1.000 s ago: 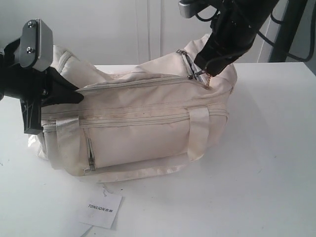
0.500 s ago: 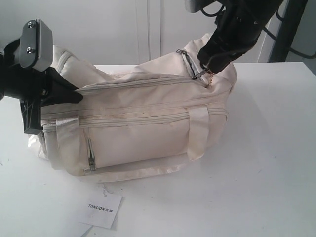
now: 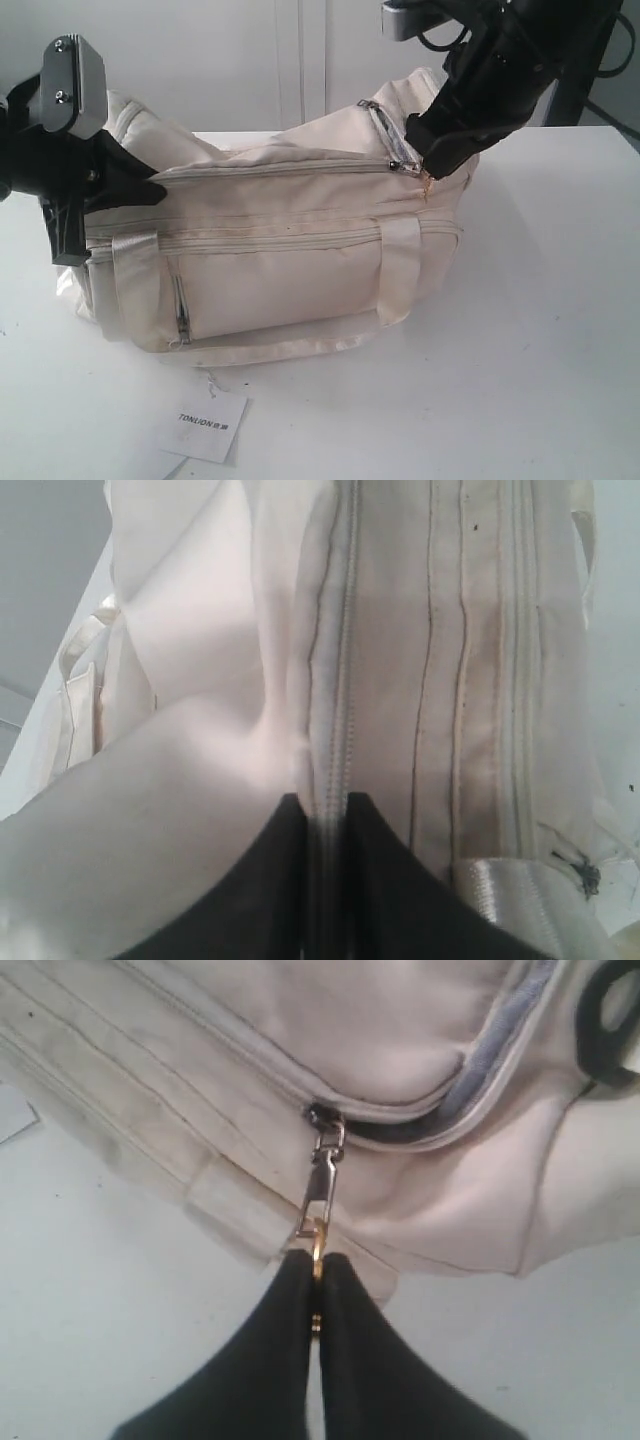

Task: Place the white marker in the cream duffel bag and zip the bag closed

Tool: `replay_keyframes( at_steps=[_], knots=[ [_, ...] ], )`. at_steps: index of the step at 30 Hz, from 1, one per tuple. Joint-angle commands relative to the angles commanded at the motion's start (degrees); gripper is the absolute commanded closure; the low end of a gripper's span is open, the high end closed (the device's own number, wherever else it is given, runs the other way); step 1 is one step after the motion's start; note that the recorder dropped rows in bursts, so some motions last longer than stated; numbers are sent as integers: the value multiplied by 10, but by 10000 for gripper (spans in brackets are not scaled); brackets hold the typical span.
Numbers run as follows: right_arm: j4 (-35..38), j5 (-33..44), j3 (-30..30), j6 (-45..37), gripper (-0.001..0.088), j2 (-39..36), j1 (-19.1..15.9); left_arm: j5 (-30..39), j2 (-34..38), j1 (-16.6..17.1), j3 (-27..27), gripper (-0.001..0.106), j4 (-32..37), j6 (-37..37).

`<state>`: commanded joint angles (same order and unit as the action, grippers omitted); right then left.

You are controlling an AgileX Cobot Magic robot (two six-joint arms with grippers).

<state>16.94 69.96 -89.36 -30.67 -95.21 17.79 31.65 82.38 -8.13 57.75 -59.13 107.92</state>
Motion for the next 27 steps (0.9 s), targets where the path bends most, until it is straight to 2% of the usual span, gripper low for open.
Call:
replay_keyframes(
  at_steps=[2, 4, 9, 10, 11, 13, 16, 19, 20, 21, 22, 24, 27],
  knots=[
    [20, 0, 9, -19, 868, 4, 4, -1, -2, 0, 0, 555, -17, -4],
    [20, 0, 9, -24, 868, 4, 4, -1, -11, 0, 0, 518, -31, -17],
    [9, 0, 9, -39, 868, 4, 4, 4, -65, 0, 0, 509, -39, -131],
    [7, 0, 9, -47, 868, 4, 4, 39, -76, 0, 0, 509, -61, -198],
    [5, 0, 9, -55, 868, 4, 4, 66, -77, 0, 0, 509, -74, -219],
    [-19, -4, 9, -56, 868, 4, 4, 126, -74, 0, 0, 509, -112, -230],
    [-40, -16, 9, -56, 868, 4, 4, 127, -70, -12, 0, 509, -143, -227],
    [-40, -17, 9, -71, 868, 4, 4, 112, -70, -42, 0, 509, -149, -191],
    [-40, -20, 9, -71, 868, 4, 4, 79, -70, -74, 0, 509, -152, -178],
    [-40, -21, 9, -71, 868, 4, 4, 55, -70, -87, 0, 509, -152, -178],
    [-40, -24, 9, -71, 868, 4, 4, -1, -64, -119, 0, 509, -152, -178],
    [-41, -25, 9, -71, 868, 4, 4, -48, -54, -145, 0, 509, -152, -178],
    [-41, -25, 9, -71, 868, 4, 4, -70, -36, -170, 1, 509, -153, -178]
  ],
)
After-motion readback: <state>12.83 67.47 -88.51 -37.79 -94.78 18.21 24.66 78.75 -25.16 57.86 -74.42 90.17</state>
